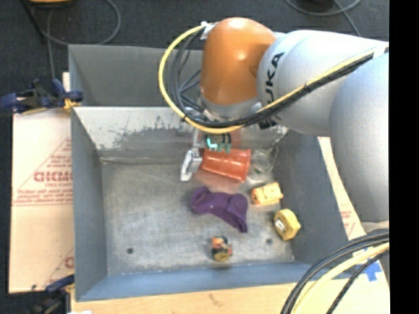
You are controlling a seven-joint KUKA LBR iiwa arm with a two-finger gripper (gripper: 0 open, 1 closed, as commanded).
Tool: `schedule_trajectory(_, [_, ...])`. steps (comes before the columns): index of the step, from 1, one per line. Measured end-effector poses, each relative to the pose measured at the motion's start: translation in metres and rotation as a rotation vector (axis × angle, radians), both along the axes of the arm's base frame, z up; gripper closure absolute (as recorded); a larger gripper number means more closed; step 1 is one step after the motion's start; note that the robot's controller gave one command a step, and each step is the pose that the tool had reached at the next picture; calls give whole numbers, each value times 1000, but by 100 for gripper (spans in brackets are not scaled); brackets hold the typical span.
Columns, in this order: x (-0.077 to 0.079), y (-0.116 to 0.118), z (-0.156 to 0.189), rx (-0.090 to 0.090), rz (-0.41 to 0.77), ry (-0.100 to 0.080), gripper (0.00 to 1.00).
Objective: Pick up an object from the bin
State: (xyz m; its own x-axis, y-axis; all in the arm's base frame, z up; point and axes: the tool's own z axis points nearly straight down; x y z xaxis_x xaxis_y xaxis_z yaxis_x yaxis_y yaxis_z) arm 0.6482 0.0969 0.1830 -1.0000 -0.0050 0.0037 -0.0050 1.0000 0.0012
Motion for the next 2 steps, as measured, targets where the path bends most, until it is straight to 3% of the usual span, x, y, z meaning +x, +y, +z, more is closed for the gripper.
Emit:
schedule_trajectory(1, [2,0,5,1,-1,-8,0])
schedule_trajectory(2, [-6,-26,-61,1,-12,-8,100])
